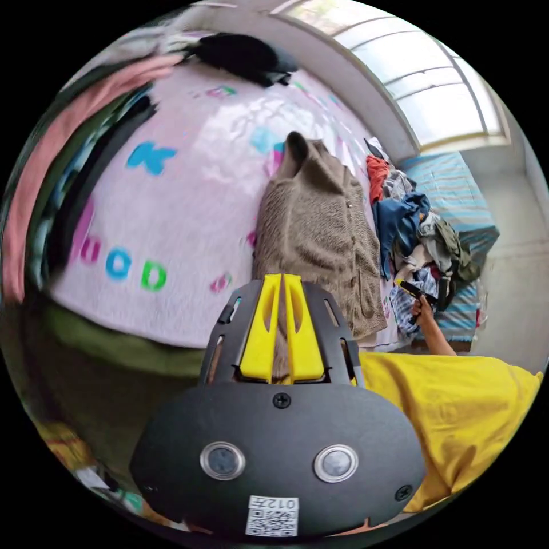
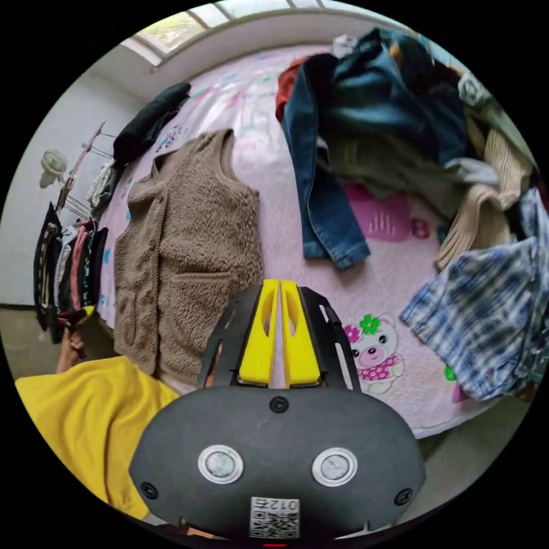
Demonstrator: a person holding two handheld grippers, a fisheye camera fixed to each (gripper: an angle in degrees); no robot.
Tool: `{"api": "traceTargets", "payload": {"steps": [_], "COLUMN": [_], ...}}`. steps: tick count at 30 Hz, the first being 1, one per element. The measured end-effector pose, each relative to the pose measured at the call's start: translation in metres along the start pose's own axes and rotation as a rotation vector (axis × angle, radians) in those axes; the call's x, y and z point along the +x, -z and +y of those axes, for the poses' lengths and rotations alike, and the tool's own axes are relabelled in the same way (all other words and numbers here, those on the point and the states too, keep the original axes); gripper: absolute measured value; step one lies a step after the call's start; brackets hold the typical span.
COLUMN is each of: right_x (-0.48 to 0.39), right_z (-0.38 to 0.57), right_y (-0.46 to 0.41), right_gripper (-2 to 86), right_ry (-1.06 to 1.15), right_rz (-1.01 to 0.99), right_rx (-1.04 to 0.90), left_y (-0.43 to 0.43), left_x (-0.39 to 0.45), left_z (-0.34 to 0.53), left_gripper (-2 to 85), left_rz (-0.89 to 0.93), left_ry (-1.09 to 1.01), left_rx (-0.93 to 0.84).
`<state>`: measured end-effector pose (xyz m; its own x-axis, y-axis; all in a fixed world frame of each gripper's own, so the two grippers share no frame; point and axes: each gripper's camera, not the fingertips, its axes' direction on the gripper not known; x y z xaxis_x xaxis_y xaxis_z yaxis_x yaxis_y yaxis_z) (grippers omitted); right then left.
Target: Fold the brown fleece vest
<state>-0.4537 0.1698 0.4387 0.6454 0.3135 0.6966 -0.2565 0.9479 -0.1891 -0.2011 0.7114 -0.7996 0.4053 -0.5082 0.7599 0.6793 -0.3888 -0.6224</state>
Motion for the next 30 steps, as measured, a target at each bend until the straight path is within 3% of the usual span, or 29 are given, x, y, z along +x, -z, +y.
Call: {"api": "traceTargets", "payload": {"steps": [5, 11, 20, 24, 30], "right_x": [-0.088, -0.149, -0.199, -0.230, -0.258], "right_z": [-0.009, -0.009, -0.211, -0.306, -0.360], "right_y": [-0.030, -0.063, -0.083, -0.125, -0.175], "right_gripper": [0.3, 0.2, 3.5, 6.4, 6.4], "right_ry": [0.151, 0.200, 0.326, 0.334, 0.365], "right_rz": [-0.176, -0.192, -0.325, -0.349, -0.329], "right_rx": [-0.093, -0.137, -0.033, -0.092, -0.205], "left_y": [-0.036, -0.096, -0.111, -0.090, -0.074], "left_x": [0.052, 0.057, 0.039, 0.031, 0.029], "left_z": [-0.176, -0.305, -0.366, -0.375, -0.396], "left_gripper": [2.1, 2.7, 3.6, 4.2, 5.1], "left_rz": [-0.031, 0.027, 0.164, 0.183, 0.201], "left_ry": [-0.170, -0.064, 0.002, 0.017, -0.010], "left_rx": [-0.066, -0.212, -0.254, -0.200, -0.199]}}
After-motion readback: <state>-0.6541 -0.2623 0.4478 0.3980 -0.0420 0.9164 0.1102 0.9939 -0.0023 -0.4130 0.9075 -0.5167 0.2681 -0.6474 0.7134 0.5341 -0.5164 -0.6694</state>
